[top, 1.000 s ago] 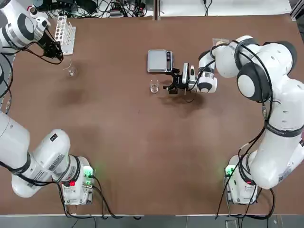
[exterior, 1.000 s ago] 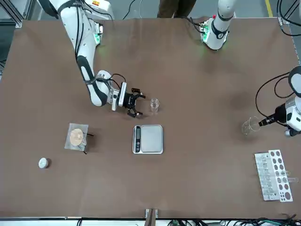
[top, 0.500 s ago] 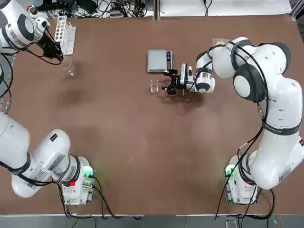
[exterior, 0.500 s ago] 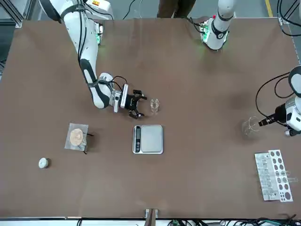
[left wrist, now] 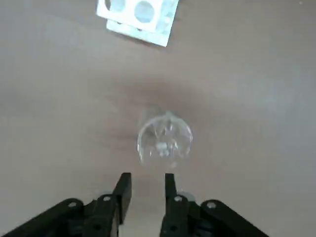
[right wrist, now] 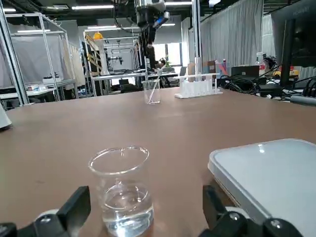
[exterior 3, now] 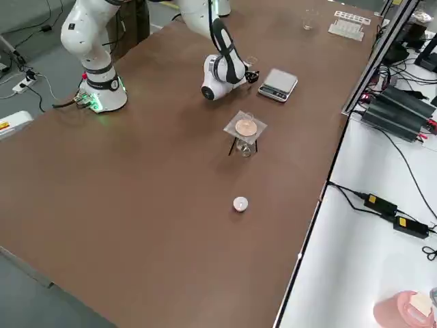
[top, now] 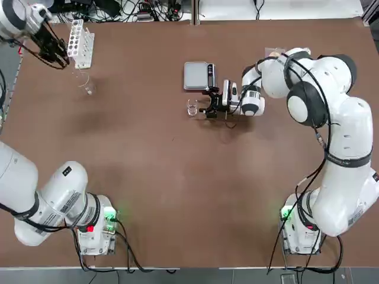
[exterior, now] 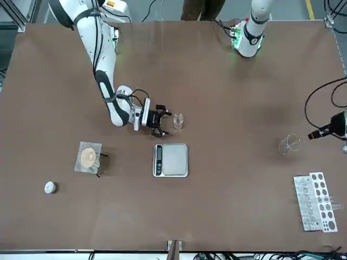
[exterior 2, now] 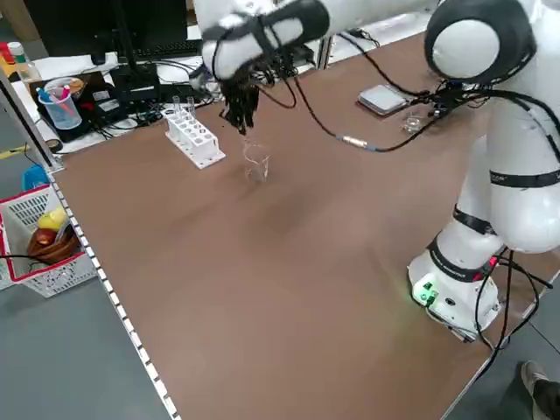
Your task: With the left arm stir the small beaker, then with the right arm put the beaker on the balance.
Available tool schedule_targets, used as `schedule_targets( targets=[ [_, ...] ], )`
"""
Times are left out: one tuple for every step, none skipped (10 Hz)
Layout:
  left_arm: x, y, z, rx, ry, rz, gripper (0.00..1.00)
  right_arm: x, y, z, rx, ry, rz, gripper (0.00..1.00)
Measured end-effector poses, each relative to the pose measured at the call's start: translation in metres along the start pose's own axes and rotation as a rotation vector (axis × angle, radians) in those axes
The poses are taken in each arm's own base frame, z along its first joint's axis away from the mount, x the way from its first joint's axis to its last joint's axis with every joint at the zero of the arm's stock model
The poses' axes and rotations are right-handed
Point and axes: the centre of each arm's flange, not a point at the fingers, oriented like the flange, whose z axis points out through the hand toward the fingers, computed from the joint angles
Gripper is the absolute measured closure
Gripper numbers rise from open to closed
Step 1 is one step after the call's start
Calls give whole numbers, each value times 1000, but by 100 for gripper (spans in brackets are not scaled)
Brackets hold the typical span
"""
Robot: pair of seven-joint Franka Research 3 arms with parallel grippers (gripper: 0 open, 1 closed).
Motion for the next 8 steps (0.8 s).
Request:
schedule_targets(
  targets=[
    [-3,8,-24,10,3,10,62,-1,-2,3,6,-1,0,0],
    [-5,17,-40,20,21,22,56,-2,-5,5,9,-1,2,0],
    [-8,28,-50,28,37,38,44,-2,-8,8,11,0,3,0],
    [-10,43,-61,34,48,60,36,-2,-10,11,8,2,6,0],
    [-12,61,-71,43,54,87,31,-1,-14,14,7,5,9,0],
    [-15,81,-80,57,63,110,17,-1,-18,18,9,6,11,0],
    [-19,96,-90,79,78,124,4,-1,-21,21,14,4,12,0],
    [-24,107,-98,103,91,134,1,-1,-24,23,16,2,12,0]
  ],
)
